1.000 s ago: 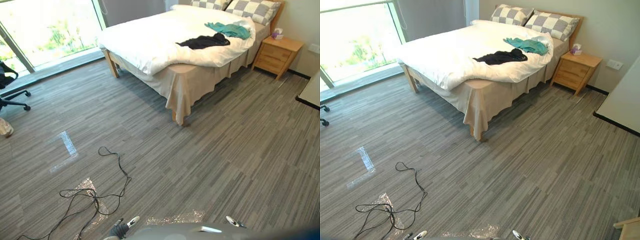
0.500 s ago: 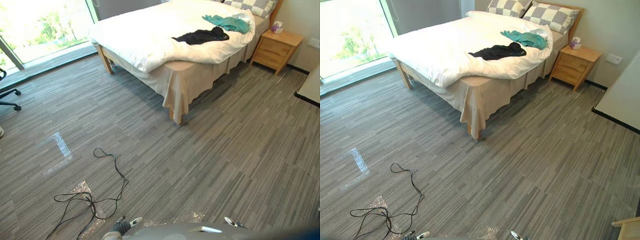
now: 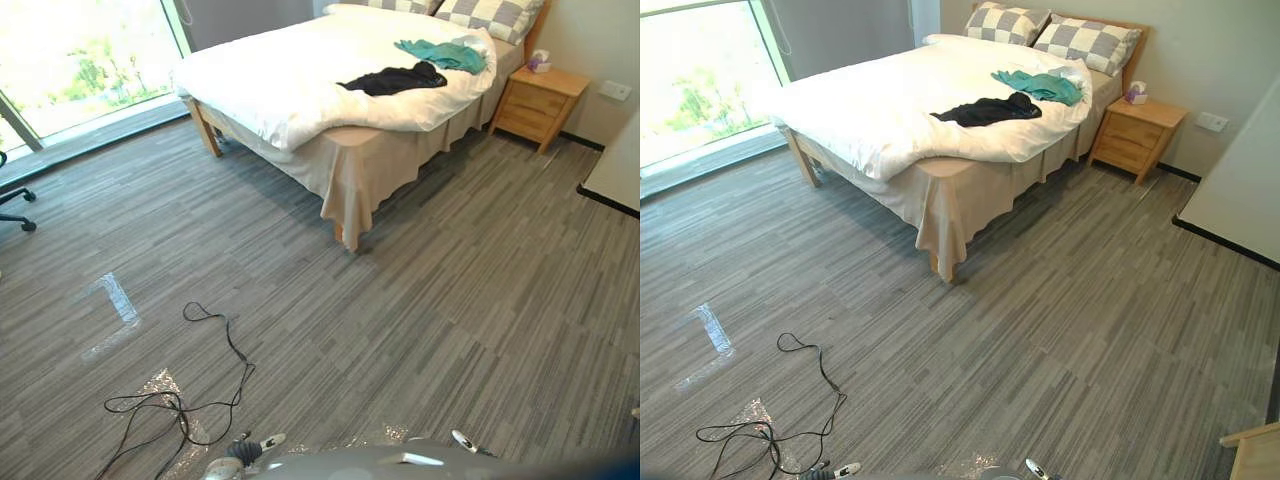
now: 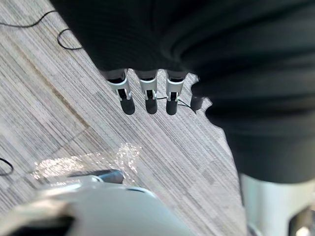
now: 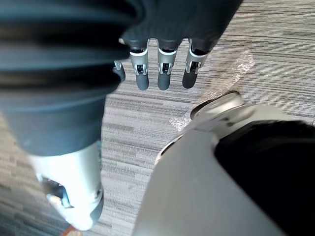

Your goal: Tidy the bed and pick cloth on bed and put in laundry

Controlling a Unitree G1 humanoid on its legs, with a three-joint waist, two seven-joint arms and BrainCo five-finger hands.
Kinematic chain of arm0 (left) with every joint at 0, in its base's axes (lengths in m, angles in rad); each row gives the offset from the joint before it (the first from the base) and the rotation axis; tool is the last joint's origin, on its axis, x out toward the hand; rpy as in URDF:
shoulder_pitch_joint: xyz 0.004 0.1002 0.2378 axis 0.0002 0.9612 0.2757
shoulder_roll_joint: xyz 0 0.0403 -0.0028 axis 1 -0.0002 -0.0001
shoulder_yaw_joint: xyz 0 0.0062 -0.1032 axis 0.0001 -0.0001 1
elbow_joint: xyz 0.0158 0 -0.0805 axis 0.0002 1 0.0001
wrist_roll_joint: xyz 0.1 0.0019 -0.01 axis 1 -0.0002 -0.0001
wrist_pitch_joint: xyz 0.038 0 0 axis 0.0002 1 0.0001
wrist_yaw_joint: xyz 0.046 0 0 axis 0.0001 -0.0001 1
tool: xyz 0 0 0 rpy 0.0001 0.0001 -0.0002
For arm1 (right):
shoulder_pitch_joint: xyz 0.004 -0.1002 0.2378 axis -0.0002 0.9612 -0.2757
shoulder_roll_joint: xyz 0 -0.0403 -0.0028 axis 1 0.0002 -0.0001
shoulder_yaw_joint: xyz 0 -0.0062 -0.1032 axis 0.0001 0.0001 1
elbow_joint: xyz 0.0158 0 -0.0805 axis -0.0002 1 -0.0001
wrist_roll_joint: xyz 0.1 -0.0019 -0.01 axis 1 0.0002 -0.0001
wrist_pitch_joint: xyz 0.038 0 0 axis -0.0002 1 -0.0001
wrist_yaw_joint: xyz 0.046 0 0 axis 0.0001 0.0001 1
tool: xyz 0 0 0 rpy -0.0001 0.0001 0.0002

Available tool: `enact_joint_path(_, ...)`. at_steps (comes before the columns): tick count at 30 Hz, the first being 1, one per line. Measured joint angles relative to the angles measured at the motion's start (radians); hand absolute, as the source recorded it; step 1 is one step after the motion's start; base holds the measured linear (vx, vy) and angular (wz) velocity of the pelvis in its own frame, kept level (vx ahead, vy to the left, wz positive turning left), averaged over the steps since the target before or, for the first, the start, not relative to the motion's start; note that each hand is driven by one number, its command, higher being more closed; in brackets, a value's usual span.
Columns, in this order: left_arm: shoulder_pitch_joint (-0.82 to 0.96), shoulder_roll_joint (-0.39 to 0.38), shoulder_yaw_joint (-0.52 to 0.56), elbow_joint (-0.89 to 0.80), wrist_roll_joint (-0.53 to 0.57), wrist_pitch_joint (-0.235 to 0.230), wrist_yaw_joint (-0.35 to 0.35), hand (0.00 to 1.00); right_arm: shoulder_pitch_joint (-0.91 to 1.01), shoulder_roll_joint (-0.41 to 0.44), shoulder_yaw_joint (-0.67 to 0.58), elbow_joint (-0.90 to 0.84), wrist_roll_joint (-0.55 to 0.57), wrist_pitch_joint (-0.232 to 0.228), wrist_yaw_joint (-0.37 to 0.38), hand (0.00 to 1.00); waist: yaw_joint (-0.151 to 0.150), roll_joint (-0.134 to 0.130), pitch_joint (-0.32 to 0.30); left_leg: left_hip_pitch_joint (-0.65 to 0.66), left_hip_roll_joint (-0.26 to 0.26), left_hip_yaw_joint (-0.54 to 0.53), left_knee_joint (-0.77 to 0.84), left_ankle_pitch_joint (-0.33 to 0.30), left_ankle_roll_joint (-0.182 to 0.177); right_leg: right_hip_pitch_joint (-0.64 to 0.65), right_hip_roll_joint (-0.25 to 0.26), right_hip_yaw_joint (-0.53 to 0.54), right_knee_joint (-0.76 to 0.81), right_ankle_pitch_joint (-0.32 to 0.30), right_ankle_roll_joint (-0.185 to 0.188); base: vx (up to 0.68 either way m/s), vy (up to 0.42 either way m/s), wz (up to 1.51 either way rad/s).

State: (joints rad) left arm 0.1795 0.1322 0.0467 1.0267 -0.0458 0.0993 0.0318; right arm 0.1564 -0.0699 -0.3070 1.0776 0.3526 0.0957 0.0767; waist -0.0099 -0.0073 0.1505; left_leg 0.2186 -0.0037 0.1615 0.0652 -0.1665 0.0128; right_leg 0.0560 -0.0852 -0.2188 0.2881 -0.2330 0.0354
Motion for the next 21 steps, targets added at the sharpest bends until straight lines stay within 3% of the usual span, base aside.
enact_joint_path(2, 0.001, 0.003, -0.001, 0.011, -0.002, 0.017, 0.019, 0.0, -0.002, 0.003, -0.001, 0.0, 0.019, 0.021, -0.001, 0.0, -0.004, -0.01, 0.013, 0.011, 0.018, 0.019, 0.013, -0.013, -0.015, 0.013, 0.014, -0.011, -0.018, 0.021, -0.012, 0.05, -0.029, -0.27)
enact_joint_path(4, -0.01, 0.003, -0.005, 0.016, -0.002, 0.029, 0.02, 0.0, -0.004, 0.001, -0.001, 0.0, 0.022, 0.037, -0.001, 0.0, -0.006, 0.001, 0.02, 0.023, 0.034, 0.024, 0.011, -0.016, -0.02, 0.03, 0.031, -0.015, -0.044, 0.041, -0.005, 0.07, -0.052, -0.18)
enact_joint_path(6, -0.027, -0.003, -0.004, 0.017, -0.001, 0.034, 0.022, 0.0, -0.011, -0.01, -0.015, -0.002, 0.047, 0.046, 0.004, 0.0, -0.008, 0.014, 0.052, 0.056, 0.067, 0.037, -0.001, -0.021, -0.018, -0.017, 0.032, -0.054, 0.096, 0.053, 0.044, 0.03, -0.044, -0.2)
enact_joint_path(7, -0.041, -0.004, -0.001, 0.017, 0.0, 0.037, 0.023, 0.0, -0.014, -0.013, -0.029, 0.0, 0.052, 0.051, 0.003, 0.0, -0.007, 0.028, 0.066, 0.064, 0.079, 0.039, -0.001, -0.026, -0.017, -0.047, 0.031, -0.066, 0.128, 0.022, 0.046, 0.0, -0.03, -0.17)
enact_joint_path(8, -0.041, -0.008, 0.01, 0.018, 0.001, 0.042, 0.031, 0.0, -0.013, -0.01, -0.045, 0.0, 0.057, 0.059, 0.004, 0.0, -0.006, 0.028, 0.067, 0.076, 0.102, 0.047, 0.003, -0.045, -0.023, -0.094, 0.029, -0.073, 0.129, -0.002, 0.038, -0.01, -0.043, -0.22)
enact_joint_path(9, -0.038, -0.009, 0.029, 0.018, 0.003, 0.042, 0.039, 0.0, 0.002, -0.001, -0.042, -0.003, 0.056, 0.063, 0.007, 0.0, -0.001, 0.024, 0.067, 0.083, 0.119, 0.057, 0.018, -0.068, -0.036, -0.145, 0.012, -0.078, 0.121, 0.01, 0.036, 0.03, -0.043, -0.23)
enact_joint_path(13, -0.025, -0.023, 0.116, 0.016, 0.038, 0.04, 0.041, 0.0, 0.06, 0.029, -0.043, -0.04, 0.054, 0.062, 0.03, 0.0, 0.001, 0.001, 0.065, 0.126, 0.136, 0.108, 0.07, -0.148, -0.08, -0.235, -0.081, -0.128, 0.079, 0.103, 0.001, 0.19, -0.142, -0.34)
enact_joint_path(14, -0.025, -0.029, 0.137, 0.016, 0.042, 0.04, 0.041, 0.0, 0.073, 0.031, -0.044, -0.045, 0.053, 0.061, 0.038, 0.0, -0.002, 0.001, 0.057, 0.134, 0.145, 0.125, 0.084, -0.179, -0.095, -0.267, -0.103, -0.141, 0.104, 0.116, -0.014, 0.41, -0.27, -0.41)
enact_joint_path(15, -0.03, -0.044, 0.157, 0.014, 0.049, 0.04, 0.041, 0.0, 0.08, 0.026, -0.047, -0.051, 0.051, 0.062, 0.043, 0.0, -0.012, 0.02, 0.044, 0.147, 0.172, 0.139, 0.077, -0.203, -0.097, -0.291, -0.105, -0.167, 0.16, 0.139, -0.036, 0.4, -0.239, -0.27)
enact_joint_path(16, -0.03, -0.058, 0.163, 0.015, 0.052, 0.038, 0.041, 0.0, 0.085, 0.012, -0.048, -0.059, 0.037, 0.062, 0.051, 0.0, -0.03, 0.041, 0.025, 0.155, 0.201, 0.145, 0.068, -0.209, -0.073, -0.302, -0.08, -0.191, 0.183, 0.121, -0.058, 0.5, -0.258, -0.09)
enact_joint_path(17, -0.028, -0.067, 0.169, 0.016, 0.058, 0.033, 0.041, 0.0, 0.083, 0.006, -0.051, -0.063, 0.016, 0.061, 0.053, 0.0, -0.033, 0.051, 0.01, 0.154, 0.215, 0.144, 0.08, -0.207, -0.019, -0.3, -0.059, -0.2, 0.185, 0.094, -0.077, 0.46, -0.208, -0.15)
enact_joint_path(18, -0.029, -0.07, 0.192, 0.015, 0.063, 0.015, 0.038, 0.0, 0.077, 0.006, -0.078, -0.051, -0.028, 0.06, 0.055, 0.0, -0.029, 0.057, 0.005, 0.113, 0.249, 0.134, 0.206, -0.141, -0.044, -0.284, -0.031, -0.202, 0.179, 0.062, -0.096, 0.69, -0.385, -0.34)
enact_joint_path(20, -0.035, -0.082, 0.209, 0.012, 0.056, -0.012, 0.039, 0.0, 0.072, -0.011, -0.071, -0.05, -0.065, 0.049, 0.058, 0.0, -0.027, 0.073, 0.005, -0.038, 0.311, 0.042, 0.544, -0.02, -0.038, -0.214, 0.029, -0.185, 0.111, 0.034, -0.114, 0.5, -0.305, -0.37)
enact_joint_path(21, -0.033, -0.091, 0.21, 0.012, 0.054, -0.033, 0.039, 0.0, 0.059, -0.026, -0.064, -0.046, -0.074, 0.04, 0.058, 0.0, -0.024, 0.084, 0.008, -0.113, 0.333, -0.003, 0.724, -0.016, -0.058, -0.169, 0.068, -0.171, 0.067, 0.028, -0.119, 0.47, -0.178, -0.52)
